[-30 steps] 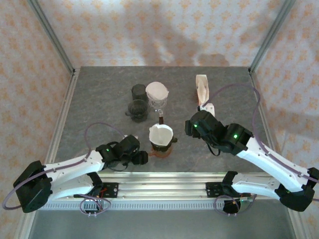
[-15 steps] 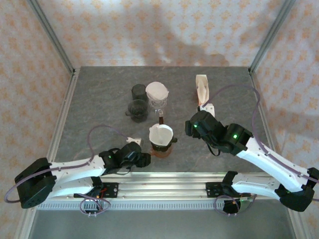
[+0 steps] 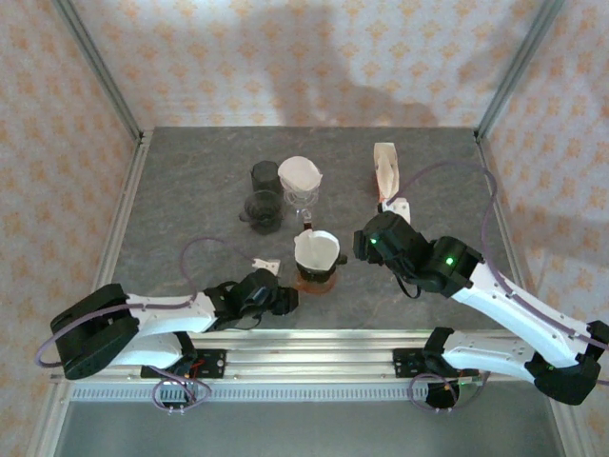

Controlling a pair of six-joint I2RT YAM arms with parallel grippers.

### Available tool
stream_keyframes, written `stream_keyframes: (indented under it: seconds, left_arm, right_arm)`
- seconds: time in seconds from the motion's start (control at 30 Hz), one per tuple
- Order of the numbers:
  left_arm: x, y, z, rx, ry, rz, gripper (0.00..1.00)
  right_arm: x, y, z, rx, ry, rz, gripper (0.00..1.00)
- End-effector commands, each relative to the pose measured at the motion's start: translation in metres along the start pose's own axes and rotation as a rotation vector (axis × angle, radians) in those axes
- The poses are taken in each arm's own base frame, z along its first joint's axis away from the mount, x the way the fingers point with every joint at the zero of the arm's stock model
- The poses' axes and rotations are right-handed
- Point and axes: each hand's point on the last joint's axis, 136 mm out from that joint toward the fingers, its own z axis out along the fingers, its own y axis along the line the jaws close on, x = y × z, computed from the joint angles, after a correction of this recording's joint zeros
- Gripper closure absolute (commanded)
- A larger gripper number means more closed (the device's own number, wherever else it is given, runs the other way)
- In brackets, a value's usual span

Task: Place the coffee filter in the dripper

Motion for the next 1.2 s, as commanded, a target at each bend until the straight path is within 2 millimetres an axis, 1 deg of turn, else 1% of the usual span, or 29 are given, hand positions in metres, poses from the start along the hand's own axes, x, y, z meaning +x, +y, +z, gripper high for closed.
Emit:
stream_keyframes:
  seconds: [0.0, 0.23, 0.43, 0.5, 0.73, 0.87, 1.03, 1.17]
  left_arm:
    - [-0.022, -0.021, 0.005, 0.053, -0.072, 0.002, 0.57]
    - [-0.039, -0.035, 0.024, 0.093, -0.074, -0.028, 0.59]
    - [-0.05, -0.045, 0.026, 0.106, -0.083, -0.023, 0.6]
    - [-0.05, -0.045, 0.023, 0.095, -0.073, -0.019, 0.6]
    - [-0.031, -0.021, 0.008, -0.005, -0.001, -0.012, 0.6]
    - [-0.028, -0.016, 0.004, -0.013, -0.004, -0.012, 0.6]
    - [-0.039, -0.027, 0.01, 0.033, -0.05, -0.012, 0.6]
    - [-0.045, -0.035, 0.02, 0.057, -0.061, -0.018, 0.61]
  right_arm:
    - [-0.001, -0.013, -0.002, 0.045, -0.023, 0.013, 0.3]
    - [0.0, -0.016, -0.003, 0.053, -0.027, 0.014, 0.3]
    - [-0.001, -0.019, -0.004, 0.061, -0.03, 0.013, 0.3]
    - [-0.001, -0.019, -0.004, 0.06, -0.029, 0.009, 0.3]
    - [0.0, -0.015, 0.0, 0.049, -0.024, 0.009, 0.3]
    - [0.0, -0.013, 0.002, 0.04, -0.024, 0.015, 0.3]
    - [0.0, -0.012, 0.001, 0.036, -0.021, 0.02, 0.3]
    - [0.002, -0.015, 0.0, 0.044, -0.016, 0.02, 0.3]
